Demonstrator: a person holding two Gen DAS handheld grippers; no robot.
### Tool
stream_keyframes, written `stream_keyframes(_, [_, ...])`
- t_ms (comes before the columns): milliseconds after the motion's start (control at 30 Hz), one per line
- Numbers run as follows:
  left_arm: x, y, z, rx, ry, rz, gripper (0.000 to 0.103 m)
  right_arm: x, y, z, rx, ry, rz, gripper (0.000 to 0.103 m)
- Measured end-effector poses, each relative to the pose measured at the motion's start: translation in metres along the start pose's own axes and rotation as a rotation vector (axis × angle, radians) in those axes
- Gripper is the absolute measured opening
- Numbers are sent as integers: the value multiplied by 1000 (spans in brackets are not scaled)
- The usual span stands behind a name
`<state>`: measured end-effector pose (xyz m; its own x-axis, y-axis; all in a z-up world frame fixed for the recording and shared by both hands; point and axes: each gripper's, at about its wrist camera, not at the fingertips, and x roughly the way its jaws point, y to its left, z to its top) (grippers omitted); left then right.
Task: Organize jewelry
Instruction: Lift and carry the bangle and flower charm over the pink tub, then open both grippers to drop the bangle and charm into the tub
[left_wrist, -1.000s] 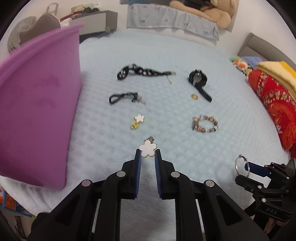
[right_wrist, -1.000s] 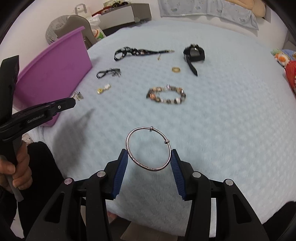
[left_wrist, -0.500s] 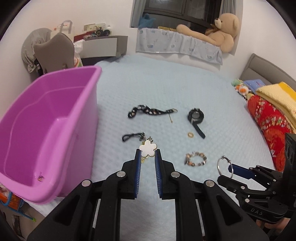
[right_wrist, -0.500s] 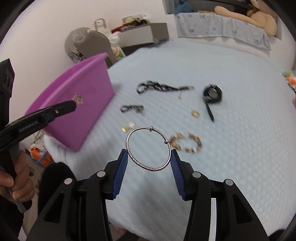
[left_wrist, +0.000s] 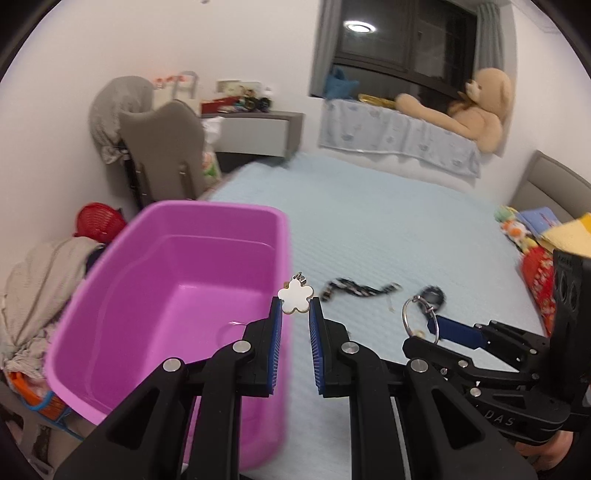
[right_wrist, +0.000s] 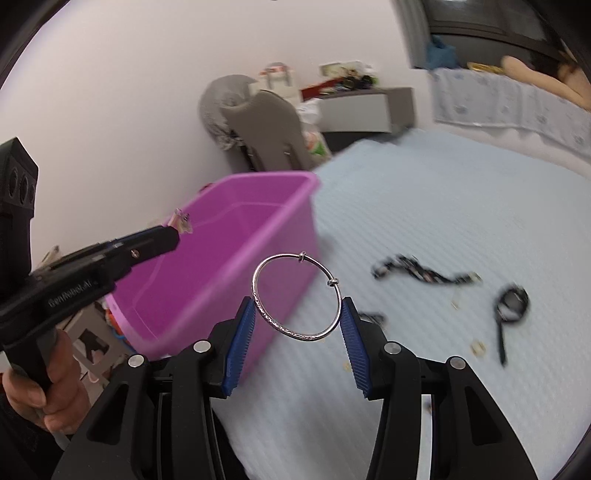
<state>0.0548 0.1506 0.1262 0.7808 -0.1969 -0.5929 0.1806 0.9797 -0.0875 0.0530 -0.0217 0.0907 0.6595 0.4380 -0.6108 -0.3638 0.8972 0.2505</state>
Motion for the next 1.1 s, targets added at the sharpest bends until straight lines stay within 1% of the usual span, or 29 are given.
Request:
stream_keyframes(100, [2,23,5,-27,-4,50,15,18,21,21,-36,3,39,46])
stream_keyframes(167, [6,40,5,-55,8,78,15,32,34,32,-61,17,61,46])
stream_keyframes(300, [20,67,-2,-92,50,137,15,71,55,47,-98,92,96,46])
stream_keyframes(467, [40,98,-14,-151,117,178,15,114,72,56,-154,176,95,46])
stream_keyframes(633, [52,114,-21,-186,151,211,15,142,86,59,-193,236,93,46])
stream_keyframes(833, [59,122,-22,-185,173,258,16,158,94,61,-230,260,66,46])
stream_keyframes(900, [61,124,-23,-186,184,281,18,162,95,63,-229,263,54,50])
stream_keyframes(933, [61,125,-24,-185,185,288,25,162,95,64,-228,261,52,56])
stream_keyframes(967, [58,125,-24,-182,181,296,38,160,96,65,-228,253,48,60])
stream_keyframes(1000, [56,125,-25,-180,174,306,49,160,95,67,-226,245,39,61])
stream_keyframes(1033, [54,124,-25,-179,165,316,65,158,94,68,-224,237,33,61])
stream_keyframes(1100, [48,124,-25,-177,146,338,67,157,92,69,-218,234,36,61])
